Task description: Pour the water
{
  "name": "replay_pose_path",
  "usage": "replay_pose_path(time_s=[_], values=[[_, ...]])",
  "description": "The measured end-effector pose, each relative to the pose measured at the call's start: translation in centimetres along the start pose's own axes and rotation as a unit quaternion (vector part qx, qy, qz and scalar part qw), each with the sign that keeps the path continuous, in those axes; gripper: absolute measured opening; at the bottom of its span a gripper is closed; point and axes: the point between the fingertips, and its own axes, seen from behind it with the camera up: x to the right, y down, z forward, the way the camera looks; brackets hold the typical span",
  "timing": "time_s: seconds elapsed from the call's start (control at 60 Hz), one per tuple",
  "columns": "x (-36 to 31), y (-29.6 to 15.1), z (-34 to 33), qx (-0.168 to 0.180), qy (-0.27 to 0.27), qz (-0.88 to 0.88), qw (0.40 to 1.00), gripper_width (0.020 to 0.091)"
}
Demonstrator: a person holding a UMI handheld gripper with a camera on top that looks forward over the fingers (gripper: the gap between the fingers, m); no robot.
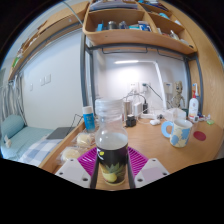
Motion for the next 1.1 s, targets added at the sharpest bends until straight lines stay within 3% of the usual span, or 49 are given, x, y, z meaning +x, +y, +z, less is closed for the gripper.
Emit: replay_pose_path(time_s=[0.2, 0.4, 0.567, 0.7, 1.1], values=[[0.1, 0.3, 0.4, -0.014, -0.006, -0.029, 0.999, 0.0264], [0.7, -0.9, 0.8, -0.032, -0.016, 0.005, 0.999, 0.0256], [3.5, -4.7, 1.9, -0.045, -0.029, 0.172, 0.984, 0.0256], [6.9, -7.6, 3.1, -0.043, -0.036, 0.360, 0.931, 0.0257], [12.0, -10.4, 6.3, -0.102, -0.050, 0.712, 0.693, 0.0270]])
